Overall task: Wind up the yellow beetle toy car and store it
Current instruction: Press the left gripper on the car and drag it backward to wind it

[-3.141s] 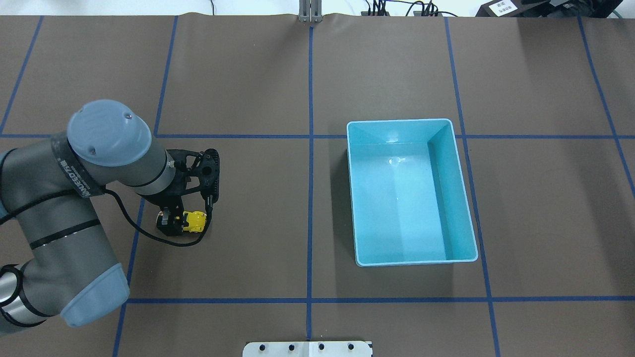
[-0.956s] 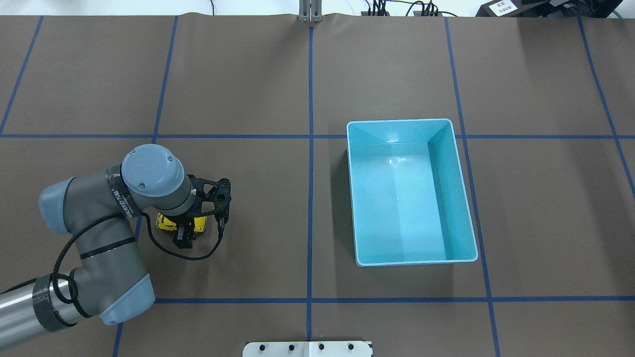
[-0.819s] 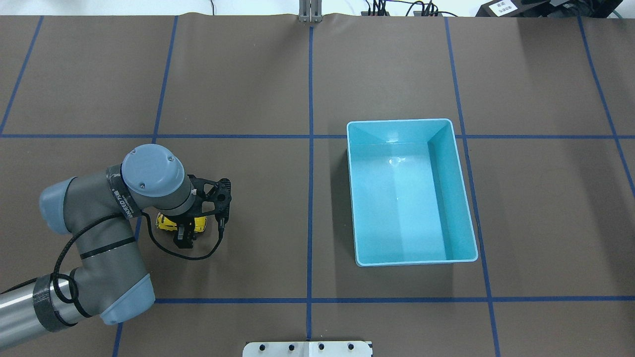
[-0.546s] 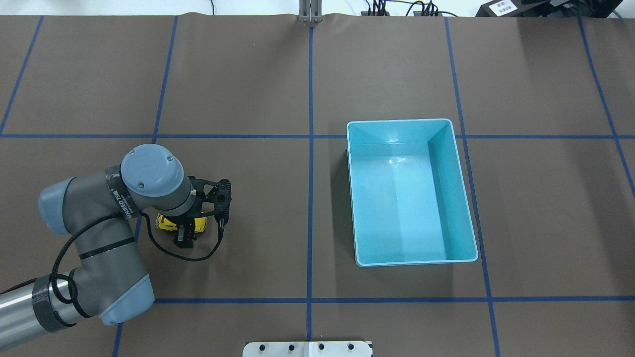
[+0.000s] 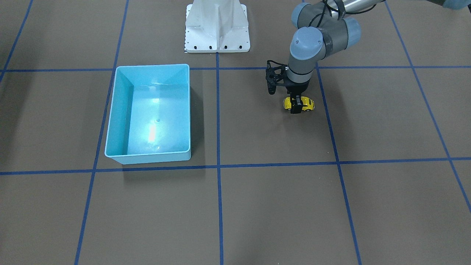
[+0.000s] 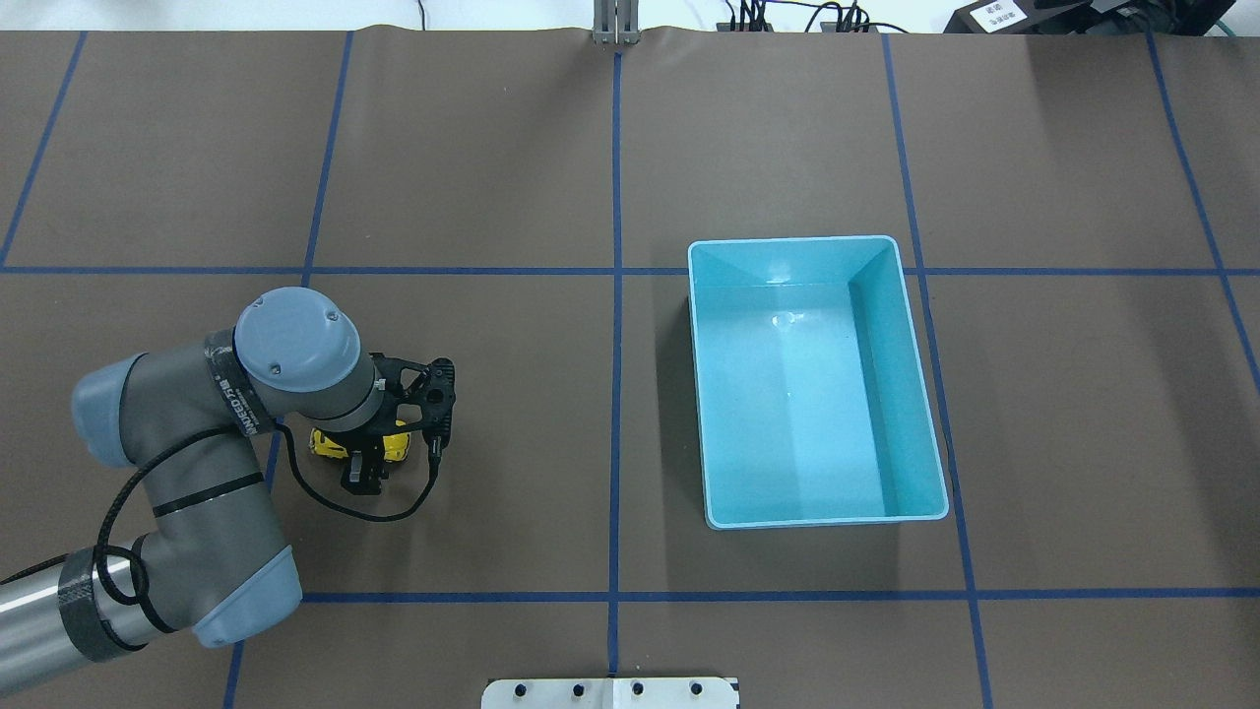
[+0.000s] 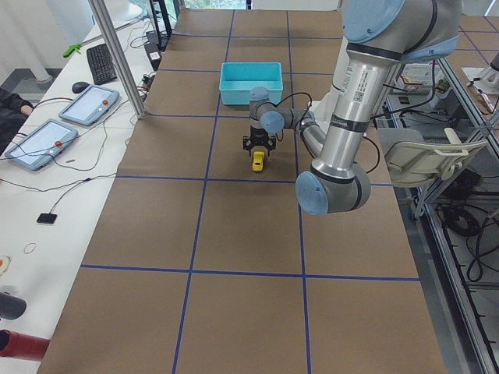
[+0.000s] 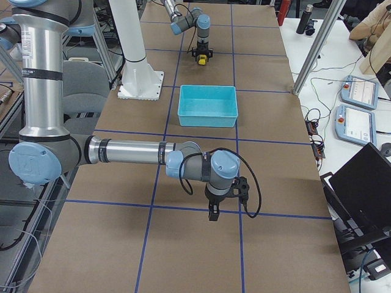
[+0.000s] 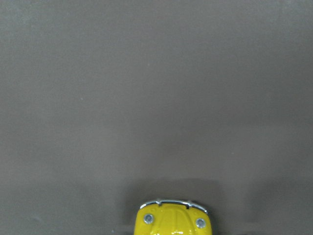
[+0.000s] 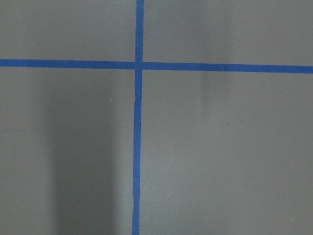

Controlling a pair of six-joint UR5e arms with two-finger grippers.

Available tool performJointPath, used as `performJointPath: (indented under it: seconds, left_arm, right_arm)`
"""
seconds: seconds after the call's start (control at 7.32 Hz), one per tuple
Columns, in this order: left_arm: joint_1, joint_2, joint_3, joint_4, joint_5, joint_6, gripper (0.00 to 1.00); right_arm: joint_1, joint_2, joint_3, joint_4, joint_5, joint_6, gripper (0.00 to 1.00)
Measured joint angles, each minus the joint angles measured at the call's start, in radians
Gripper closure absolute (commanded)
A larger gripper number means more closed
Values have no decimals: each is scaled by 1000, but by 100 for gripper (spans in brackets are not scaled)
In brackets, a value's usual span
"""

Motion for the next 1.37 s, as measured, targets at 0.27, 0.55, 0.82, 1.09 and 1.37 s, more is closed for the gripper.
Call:
performJointPath:
  seconds: [0.27,0.55,0.82,1.09,1.37]
  left_arm:
    - [0,4,-2,-1,0,0,67]
    - [0,18,-8,-19,-4,0,92]
    - [-4,34,-40,-24,-42,-1,100]
    - [-16,61,-91,-27,-71,-2,100]
    - [-23,71,-108,-34,-74,-7,100]
  right_arm:
    - [0,0,-1,-1,0,-1,0]
    - [0,0,-2,-1,-3,-1,0]
    - [0,1,-1,-1,-2,-1,0]
    - [0,1,-2,-1,1,-1,0]
    - [0,0,-4,-1,1,-1,0]
